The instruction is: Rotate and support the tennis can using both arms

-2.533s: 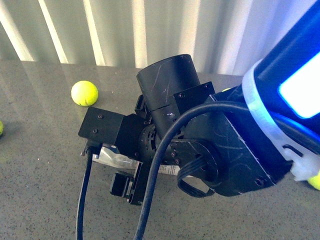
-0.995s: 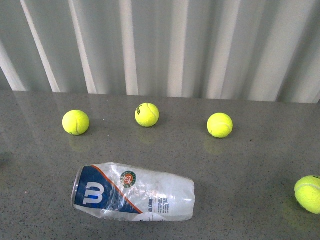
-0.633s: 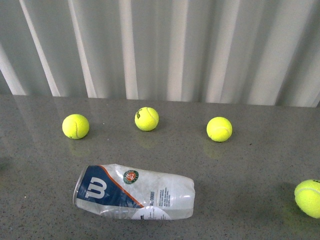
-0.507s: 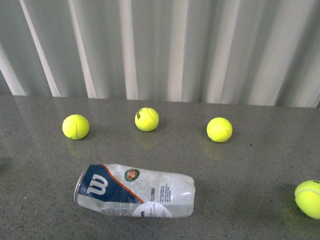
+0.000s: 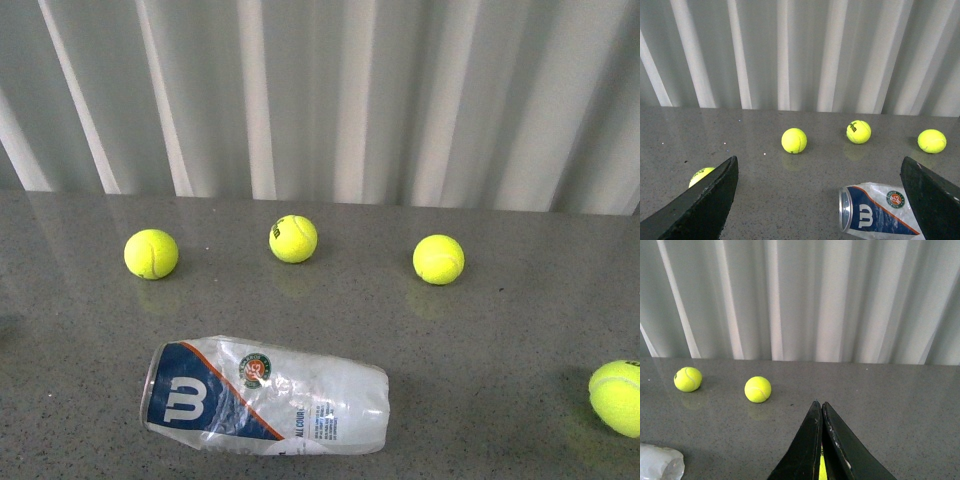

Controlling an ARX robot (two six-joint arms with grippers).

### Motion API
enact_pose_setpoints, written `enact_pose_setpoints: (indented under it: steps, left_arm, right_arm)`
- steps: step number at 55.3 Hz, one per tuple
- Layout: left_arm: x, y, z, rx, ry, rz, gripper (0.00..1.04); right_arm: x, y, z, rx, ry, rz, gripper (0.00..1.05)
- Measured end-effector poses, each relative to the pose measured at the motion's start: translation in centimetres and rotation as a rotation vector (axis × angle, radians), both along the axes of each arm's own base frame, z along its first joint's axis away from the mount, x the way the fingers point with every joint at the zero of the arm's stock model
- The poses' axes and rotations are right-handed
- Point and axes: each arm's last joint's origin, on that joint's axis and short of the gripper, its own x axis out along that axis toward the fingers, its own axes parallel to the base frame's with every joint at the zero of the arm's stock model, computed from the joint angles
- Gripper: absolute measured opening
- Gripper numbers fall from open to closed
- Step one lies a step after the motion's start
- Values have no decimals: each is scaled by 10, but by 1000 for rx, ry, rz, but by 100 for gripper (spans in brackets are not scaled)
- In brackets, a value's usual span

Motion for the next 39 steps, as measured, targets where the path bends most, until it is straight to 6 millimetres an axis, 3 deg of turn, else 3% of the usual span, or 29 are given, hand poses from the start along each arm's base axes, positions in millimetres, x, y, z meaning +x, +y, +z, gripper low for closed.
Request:
enact_pose_setpoints:
  steps: [39]
  left_arm:
    - [0, 0, 0, 0, -1, 0, 98]
  right_arm:
    - [-16, 0, -3, 0, 6, 0, 3]
